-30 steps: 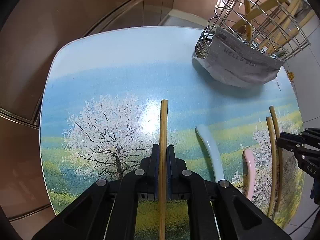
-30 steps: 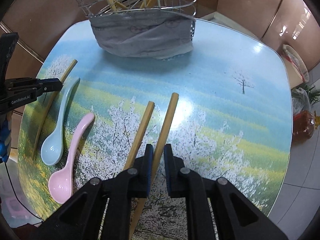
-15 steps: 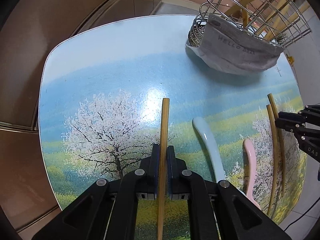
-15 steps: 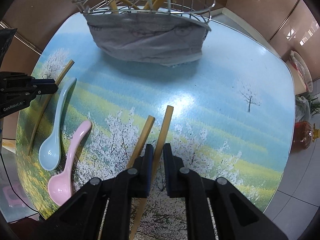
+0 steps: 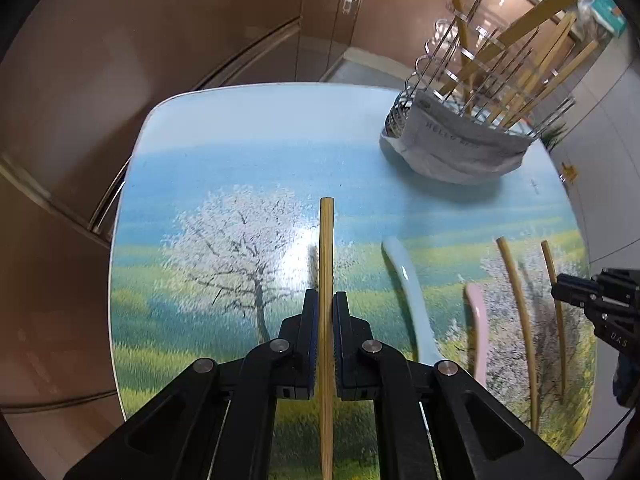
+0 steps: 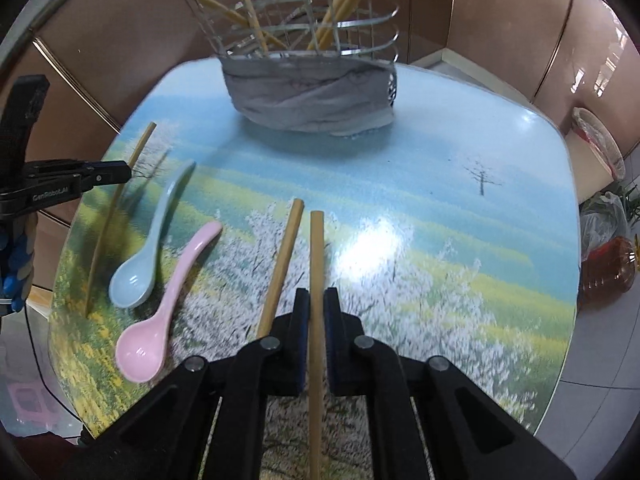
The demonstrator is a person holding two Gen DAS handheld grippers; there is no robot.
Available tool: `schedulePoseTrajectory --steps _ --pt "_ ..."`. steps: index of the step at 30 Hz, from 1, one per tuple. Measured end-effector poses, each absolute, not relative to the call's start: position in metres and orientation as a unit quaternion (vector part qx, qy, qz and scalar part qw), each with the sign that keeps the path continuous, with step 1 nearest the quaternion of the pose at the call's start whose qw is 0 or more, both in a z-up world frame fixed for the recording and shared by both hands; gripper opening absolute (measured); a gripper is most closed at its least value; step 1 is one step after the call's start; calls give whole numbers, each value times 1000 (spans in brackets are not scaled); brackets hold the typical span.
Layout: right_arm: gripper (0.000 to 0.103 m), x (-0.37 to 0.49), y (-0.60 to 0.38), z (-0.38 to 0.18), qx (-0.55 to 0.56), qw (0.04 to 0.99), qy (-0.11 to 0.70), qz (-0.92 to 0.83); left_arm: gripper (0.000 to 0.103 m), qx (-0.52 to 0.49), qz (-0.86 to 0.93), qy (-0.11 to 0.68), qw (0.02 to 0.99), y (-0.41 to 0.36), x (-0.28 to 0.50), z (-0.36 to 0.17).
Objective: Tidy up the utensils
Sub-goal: 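Lift both held chopsticks upright and carry them over the wire holder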
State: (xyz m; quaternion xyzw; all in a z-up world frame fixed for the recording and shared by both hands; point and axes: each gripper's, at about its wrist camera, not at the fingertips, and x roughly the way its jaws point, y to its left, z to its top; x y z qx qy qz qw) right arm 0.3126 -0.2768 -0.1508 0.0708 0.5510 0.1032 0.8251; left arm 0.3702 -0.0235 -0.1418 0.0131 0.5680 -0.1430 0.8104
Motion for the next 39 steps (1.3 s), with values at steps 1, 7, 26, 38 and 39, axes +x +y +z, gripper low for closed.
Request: schedulePoseTrajectory --steps 1,7,26,38,39 --pt "6 304 -278 -146 75 831 541 105 6 8 -143 563 814 -22 363 -137" --pt "6 248 -287 -109 92 865 482 107 6 -14 -152 538 829 -1 325 -114" --pt "6 162 -287 41 108 946 291 89 6 -65 -212 376 900 -7 247 56" --pt "6 265 -295 146 98 978 167 77 6 -96 -207 247 942 -64 333 147" --pt "6 278 -296 146 100 979 160 76 6 -96 -202 242 944 -68 343 147"
